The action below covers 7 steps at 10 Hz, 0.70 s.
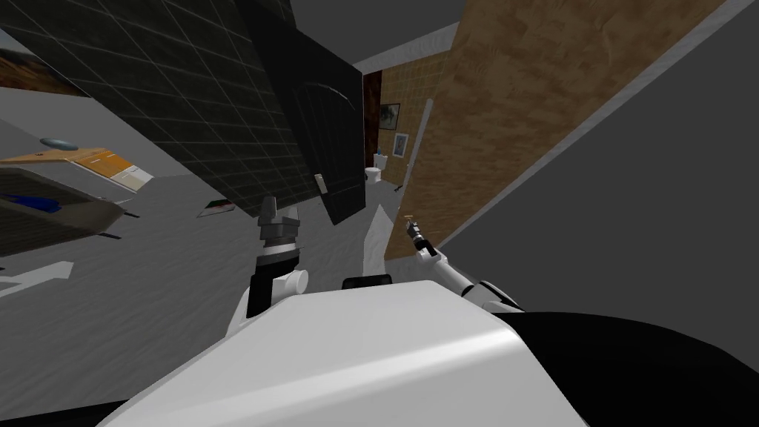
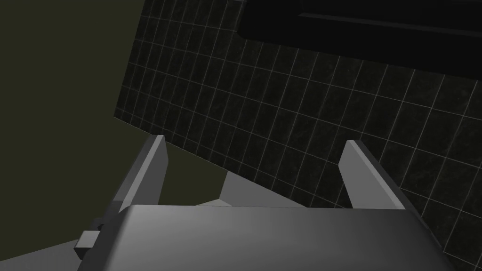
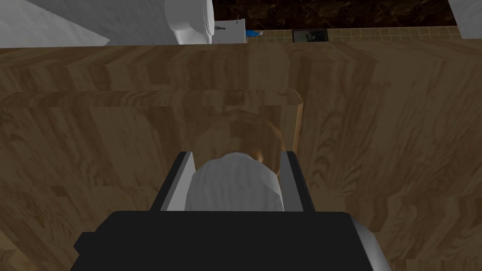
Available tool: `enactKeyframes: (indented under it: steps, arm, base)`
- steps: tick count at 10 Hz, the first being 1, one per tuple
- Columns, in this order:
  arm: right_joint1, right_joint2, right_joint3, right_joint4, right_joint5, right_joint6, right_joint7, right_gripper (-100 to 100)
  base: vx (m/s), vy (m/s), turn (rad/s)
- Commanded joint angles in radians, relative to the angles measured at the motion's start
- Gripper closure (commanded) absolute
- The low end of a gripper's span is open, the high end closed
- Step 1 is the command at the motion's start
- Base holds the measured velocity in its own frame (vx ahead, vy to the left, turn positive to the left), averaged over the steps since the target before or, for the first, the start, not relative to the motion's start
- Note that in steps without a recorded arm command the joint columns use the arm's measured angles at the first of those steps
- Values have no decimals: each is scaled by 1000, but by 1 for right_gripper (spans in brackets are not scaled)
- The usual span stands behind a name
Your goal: Pull the door open
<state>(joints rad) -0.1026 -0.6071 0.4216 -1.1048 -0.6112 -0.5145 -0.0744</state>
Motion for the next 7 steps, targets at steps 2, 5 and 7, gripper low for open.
enactKeyframes:
  steps: [2, 5, 7]
  arm:
    - [12, -32, 34, -20, -13, -25, -13, 100]
    - [30, -77, 77, -46, -30, -57, -29, 100]
    - [40, -103, 101, -61, -40, -74, -38, 100]
  base:
    - [-172, -96, 97]
    - [-168, -98, 98]
    - [-159, -113, 92]
